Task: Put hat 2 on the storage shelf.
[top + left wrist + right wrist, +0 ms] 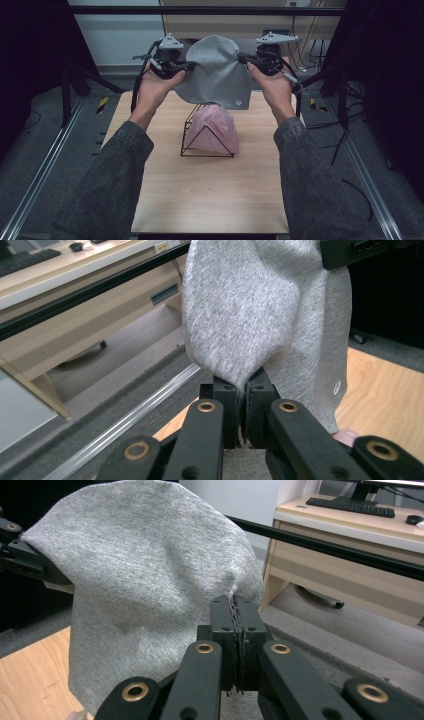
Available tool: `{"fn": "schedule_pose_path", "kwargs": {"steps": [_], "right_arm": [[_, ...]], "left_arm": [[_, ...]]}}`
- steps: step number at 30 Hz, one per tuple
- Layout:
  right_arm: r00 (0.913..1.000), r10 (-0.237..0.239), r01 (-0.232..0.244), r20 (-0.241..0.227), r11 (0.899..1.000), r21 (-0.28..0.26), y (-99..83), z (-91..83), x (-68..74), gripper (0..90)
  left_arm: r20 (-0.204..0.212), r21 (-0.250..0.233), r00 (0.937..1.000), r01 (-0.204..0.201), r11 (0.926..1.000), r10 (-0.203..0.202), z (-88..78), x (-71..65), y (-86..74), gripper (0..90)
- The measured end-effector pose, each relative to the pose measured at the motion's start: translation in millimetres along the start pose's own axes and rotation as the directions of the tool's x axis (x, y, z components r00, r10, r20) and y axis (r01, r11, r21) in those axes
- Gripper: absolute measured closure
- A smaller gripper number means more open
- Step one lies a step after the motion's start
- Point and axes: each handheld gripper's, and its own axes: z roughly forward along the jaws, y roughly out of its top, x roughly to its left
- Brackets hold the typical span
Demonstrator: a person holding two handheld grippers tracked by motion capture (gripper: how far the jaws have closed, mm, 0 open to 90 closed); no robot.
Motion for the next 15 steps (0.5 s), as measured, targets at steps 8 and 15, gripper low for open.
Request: {"fn": "schedule_pose_path", "kwargs": {"steps": [8,15], "right_arm": [[0.9999,-0.006,0.007,-0.012,1.0,0.025,-10.2,11.7,2.2,89.3],[0.9995,-0.018,0.019,-0.027,0.999,0.042,-24.4,13.3,11.8,89.3]], "left_arm": [[0.016,0.005,0.9995,0.029,0.9996,-0.029,10.0,-2.2,-18.2,86.8],[0.018,0.025,0.9993,0.031,0.9992,-0.032,13.3,-6.8,-36.9,86.8]]}}
